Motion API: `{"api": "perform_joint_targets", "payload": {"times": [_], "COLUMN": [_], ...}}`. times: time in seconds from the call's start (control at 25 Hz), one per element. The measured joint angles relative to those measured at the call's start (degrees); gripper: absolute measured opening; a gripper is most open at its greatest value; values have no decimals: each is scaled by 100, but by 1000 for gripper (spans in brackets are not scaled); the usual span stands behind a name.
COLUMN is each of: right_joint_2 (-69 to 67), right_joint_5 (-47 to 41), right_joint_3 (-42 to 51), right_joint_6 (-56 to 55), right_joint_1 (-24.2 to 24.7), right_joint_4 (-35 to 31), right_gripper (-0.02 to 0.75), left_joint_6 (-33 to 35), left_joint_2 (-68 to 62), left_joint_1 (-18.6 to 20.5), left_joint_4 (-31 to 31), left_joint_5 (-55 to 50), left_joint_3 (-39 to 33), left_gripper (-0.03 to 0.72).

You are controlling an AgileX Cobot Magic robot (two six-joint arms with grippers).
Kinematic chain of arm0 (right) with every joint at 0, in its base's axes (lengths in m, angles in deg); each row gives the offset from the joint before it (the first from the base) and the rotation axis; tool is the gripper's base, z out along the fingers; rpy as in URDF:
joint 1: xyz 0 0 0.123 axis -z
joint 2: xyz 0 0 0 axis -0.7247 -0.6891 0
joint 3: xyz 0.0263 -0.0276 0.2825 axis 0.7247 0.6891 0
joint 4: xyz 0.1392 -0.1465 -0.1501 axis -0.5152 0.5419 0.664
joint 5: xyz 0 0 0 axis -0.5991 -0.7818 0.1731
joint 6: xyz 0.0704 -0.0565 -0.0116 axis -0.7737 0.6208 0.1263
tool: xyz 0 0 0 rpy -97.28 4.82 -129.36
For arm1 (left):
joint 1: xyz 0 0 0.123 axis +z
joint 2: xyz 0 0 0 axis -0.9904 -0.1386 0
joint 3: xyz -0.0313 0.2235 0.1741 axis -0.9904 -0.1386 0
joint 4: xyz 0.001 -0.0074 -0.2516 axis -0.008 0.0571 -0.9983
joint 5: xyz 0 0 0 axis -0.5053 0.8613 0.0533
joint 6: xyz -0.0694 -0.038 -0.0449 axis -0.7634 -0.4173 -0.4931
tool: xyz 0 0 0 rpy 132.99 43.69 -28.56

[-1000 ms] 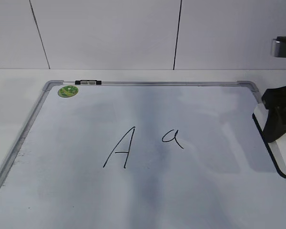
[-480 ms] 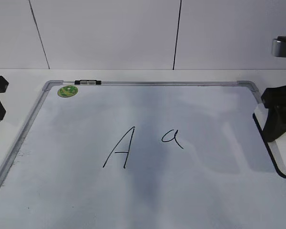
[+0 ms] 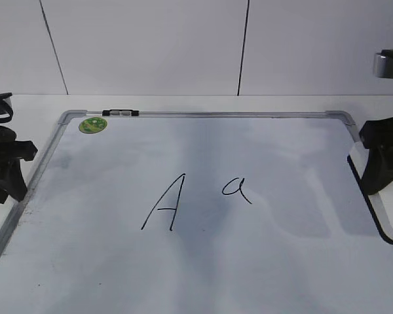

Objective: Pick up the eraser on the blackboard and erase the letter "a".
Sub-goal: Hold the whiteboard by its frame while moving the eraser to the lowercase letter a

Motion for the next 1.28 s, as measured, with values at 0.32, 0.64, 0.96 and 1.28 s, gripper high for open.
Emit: {"api": "perform_joint_targets", "payload": {"times": [0.32,0.64,0.96,1.28], "right_joint_2": [0,0,0,0], "right_joint_5": [0,0,0,0], "right_joint_3": [0,0,0,0], "right_joint_6": [10,57,57,70], "right_joint_1": [0,0,0,0], "right_joint_4": [10,10,10,10], "right_gripper": [557,557,557,557], "left_joint_6": [0,0,0,0], "left_joint_2": [-306,-402,-402,-511], "left_joint_1": [0,0,0,0], "left_joint_4": [-12,142,180,201], "left_joint_5": [158,183,191,218], "left_joint_3": [77,289,289,289], "left_gripper": [235,235,235,235]}}
